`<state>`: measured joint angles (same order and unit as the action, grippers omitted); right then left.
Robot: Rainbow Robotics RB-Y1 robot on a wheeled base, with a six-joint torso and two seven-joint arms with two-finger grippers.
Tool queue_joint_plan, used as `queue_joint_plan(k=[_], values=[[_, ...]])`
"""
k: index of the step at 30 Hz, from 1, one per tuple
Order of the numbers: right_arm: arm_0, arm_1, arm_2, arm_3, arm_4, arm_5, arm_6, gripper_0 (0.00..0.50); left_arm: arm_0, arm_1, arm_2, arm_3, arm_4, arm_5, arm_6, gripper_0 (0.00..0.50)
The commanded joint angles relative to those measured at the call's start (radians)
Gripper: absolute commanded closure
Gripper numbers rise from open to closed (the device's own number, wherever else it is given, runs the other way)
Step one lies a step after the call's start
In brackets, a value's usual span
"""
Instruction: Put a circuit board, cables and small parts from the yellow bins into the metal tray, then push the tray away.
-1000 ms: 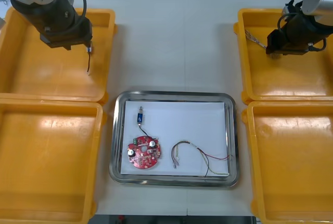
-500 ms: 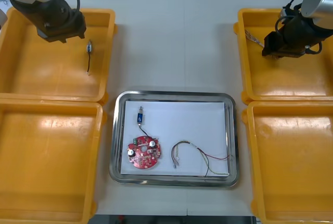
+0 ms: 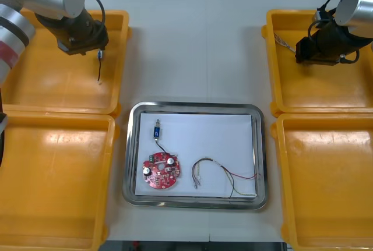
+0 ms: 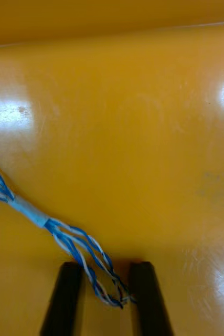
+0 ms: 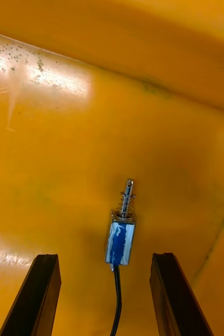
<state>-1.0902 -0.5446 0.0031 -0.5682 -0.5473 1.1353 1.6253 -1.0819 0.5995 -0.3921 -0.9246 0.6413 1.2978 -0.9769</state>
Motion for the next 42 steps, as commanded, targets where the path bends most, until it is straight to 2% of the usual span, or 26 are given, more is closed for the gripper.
queue_joint_plan(k=[1,6,11,18,22,23,24,25,26,33,42], values=[[0.027,-0.021,0.015,-0.015,-0.030,-0.005,0.042,0.500,-0.055,-0.035,0.032,0.024,-0.031,-0.028,-0.085,0.000],[0.027,-0.046,0.015,-0.039,-0.053,0.044,0.051,0.500,-0.056,-0.050,0.030,0.046,-0.048,-0.052,-0.083,0.000],[0.027,-0.081,0.015,-0.121,-0.053,0.156,0.051,0.500,-0.056,-0.075,0.030,0.093,-0.074,-0.107,-0.086,0.000],[0.030,-0.118,0.015,-0.183,-0.068,0.247,0.051,0.500,-0.056,-0.079,0.030,0.107,-0.072,-0.120,-0.086,0.000],[0.084,-0.158,0.015,-0.272,-0.112,0.296,0.047,0.500,-0.056,-0.079,0.012,0.107,-0.072,-0.123,-0.083,0.007],[0.093,-0.166,0.015,-0.285,-0.122,0.300,0.047,0.500,-0.056,-0.079,0.007,0.107,-0.071,-0.124,-0.082,0.063],[0.113,-0.176,0.015,-0.311,-0.138,0.305,0.045,0.500,-0.056,-0.079,-0.001,0.107,-0.069,-0.126,-0.082,0.212],[0.135,-0.189,0.015,-0.335,-0.154,0.310,0.045,0.500,-0.052,-0.079,-0.004,0.107,-0.065,-0.129,-0.080,0.426],[0.144,-0.193,0.015,-0.348,-0.158,0.313,0.045,0.500,-0.052,-0.079,-0.004,0.107,-0.061,-0.130,-0.079,0.500],[0.240,-0.244,0.015,-0.460,-0.200,0.336,0.042,0.500,-0.046,-0.079,-0.024,0.107,-0.046,-0.141,-0.074,0.500],[0.294,-0.253,0.000,-0.504,-0.195,0.333,0.038,0.500,-0.046,-0.079,-0.024,0.107,-0.043,-0.141,-0.074,0.500]])
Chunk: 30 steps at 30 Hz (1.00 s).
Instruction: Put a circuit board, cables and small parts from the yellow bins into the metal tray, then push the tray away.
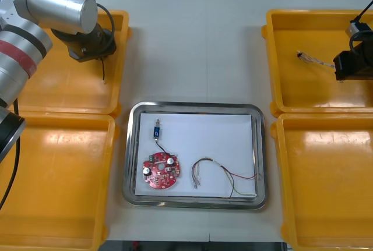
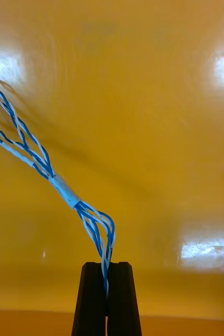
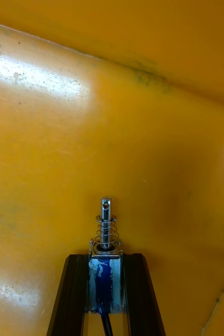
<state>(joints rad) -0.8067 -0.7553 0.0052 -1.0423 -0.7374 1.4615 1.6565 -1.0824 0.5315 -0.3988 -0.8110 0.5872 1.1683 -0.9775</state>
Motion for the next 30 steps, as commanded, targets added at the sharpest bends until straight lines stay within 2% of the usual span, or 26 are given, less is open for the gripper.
queue_joint_plan(k=[1,6,8,9,10,24,30], values=[[0.012,-0.042,-0.002,-0.030,-0.002,0.008,0.006,0.500,-0.045,-0.011,-0.017,-0.007,0.011,-0.012,-0.073,0.500],[0.023,-0.042,-0.002,-0.030,0.007,0.002,0.011,0.496,-0.045,-0.002,-0.017,-0.008,0.017,-0.010,-0.073,0.500],[0.024,-0.042,-0.004,-0.030,0.013,0.002,0.012,0.324,-0.045,0.002,-0.017,-0.007,0.022,-0.012,-0.073,0.500],[0.024,-0.042,-0.002,-0.030,0.018,0.002,0.012,0.144,-0.045,0.007,-0.017,-0.008,0.025,-0.009,-0.073,0.500],[0.024,-0.042,-0.004,-0.030,0.019,0.002,0.012,0.000,-0.045,0.012,-0.017,-0.008,0.026,-0.006,-0.073,0.500],[0.012,-0.053,-0.014,-0.042,0.024,0.005,0.048,0.000,-0.034,0.093,0.008,-0.125,0.042,0.163,-0.047,0.500],[-0.022,-0.047,-0.013,-0.041,0.029,0.007,0.118,0.000,0.019,0.133,0.051,-0.243,0.043,0.238,-0.021,0.500]])
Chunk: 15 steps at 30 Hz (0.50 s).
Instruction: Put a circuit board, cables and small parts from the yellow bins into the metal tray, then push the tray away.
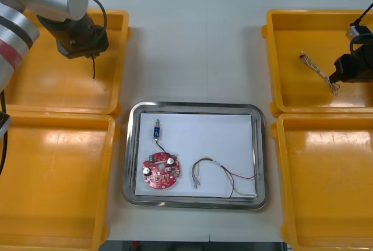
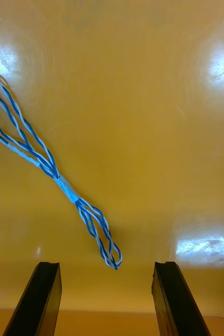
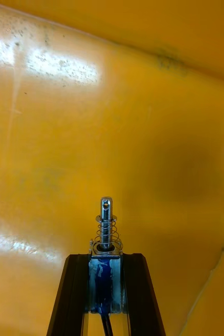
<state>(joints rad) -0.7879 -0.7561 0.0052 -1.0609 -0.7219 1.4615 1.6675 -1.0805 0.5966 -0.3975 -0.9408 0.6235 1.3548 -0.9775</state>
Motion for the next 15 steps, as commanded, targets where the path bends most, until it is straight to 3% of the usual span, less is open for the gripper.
queue_joint_plan(k=[1,9,15], values=[[-0.048,-0.045,-0.013,-0.019,0.016,0.013,0.130,0.000,0.031,0.075,0.062,-0.147,0.007,0.069,-0.013,0.500],[-0.145,-0.019,-0.013,0.062,0.035,0.048,0.278,0.000,0.122,0.109,0.100,-0.380,-0.010,0.202,0.095,0.500],[-0.202,0.014,-0.014,0.159,0.053,-0.001,0.393,0.000,0.209,0.129,0.121,-0.581,-0.018,0.294,0.166,0.500]])
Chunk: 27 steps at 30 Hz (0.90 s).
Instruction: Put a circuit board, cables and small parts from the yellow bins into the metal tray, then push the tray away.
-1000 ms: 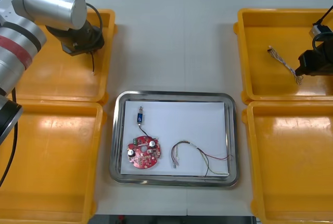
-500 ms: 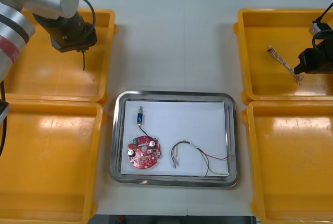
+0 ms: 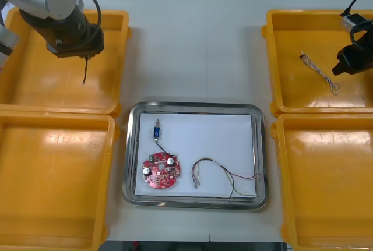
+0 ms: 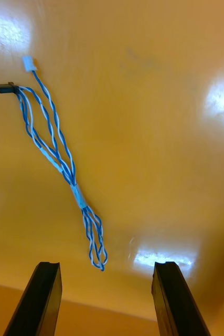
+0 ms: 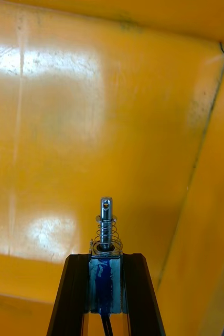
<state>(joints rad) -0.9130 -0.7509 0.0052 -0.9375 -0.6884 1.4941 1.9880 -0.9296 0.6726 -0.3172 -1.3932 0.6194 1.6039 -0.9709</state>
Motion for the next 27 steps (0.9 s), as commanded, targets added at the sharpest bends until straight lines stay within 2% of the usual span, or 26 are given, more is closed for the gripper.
queue_joint_plan(k=[1,7,13,21,27], values=[[-0.081,0.015,-0.014,0.049,0.023,-0.046,0.094,0.000,0.074,0.053,0.041,-0.164,-0.013,0.061,0.175,0.500],[-0.119,0.042,-0.013,0.115,0.041,-0.080,0.175,0.000,0.149,0.062,0.055,-0.349,-0.018,0.143,0.251,0.500],[-0.132,0.074,-0.013,0.152,0.063,-0.104,0.204,0.000,0.219,0.062,0.086,-0.488,-0.013,0.205,0.282,0.500],[-0.124,0.097,-0.010,0.161,0.089,-0.121,0.221,0.000,0.255,0.061,0.086,-0.552,-0.003,0.212,0.299,0.500],[-0.124,0.102,-0.010,0.240,0.073,-0.183,0.239,0.000,0.256,0.051,0.086,-0.570,0.019,0.214,0.308,0.500]])
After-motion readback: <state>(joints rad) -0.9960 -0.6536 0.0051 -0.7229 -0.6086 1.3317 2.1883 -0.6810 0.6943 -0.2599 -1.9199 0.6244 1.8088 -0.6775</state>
